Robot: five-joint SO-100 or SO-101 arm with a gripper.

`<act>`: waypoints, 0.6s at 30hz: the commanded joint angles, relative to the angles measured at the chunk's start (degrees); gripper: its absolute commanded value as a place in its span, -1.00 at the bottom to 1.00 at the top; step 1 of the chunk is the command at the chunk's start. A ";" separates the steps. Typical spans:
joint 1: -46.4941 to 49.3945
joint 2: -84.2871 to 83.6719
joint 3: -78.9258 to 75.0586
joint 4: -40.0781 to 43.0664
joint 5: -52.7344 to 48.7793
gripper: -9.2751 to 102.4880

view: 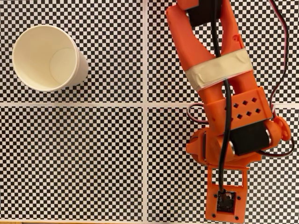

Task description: Grasp basketball and place into cup.

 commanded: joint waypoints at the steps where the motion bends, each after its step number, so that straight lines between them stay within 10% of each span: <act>1: 0.35 0.53 -2.46 0.26 0.53 -0.75; 18: 2.37 0.09 -13.80 0.35 2.90 -0.84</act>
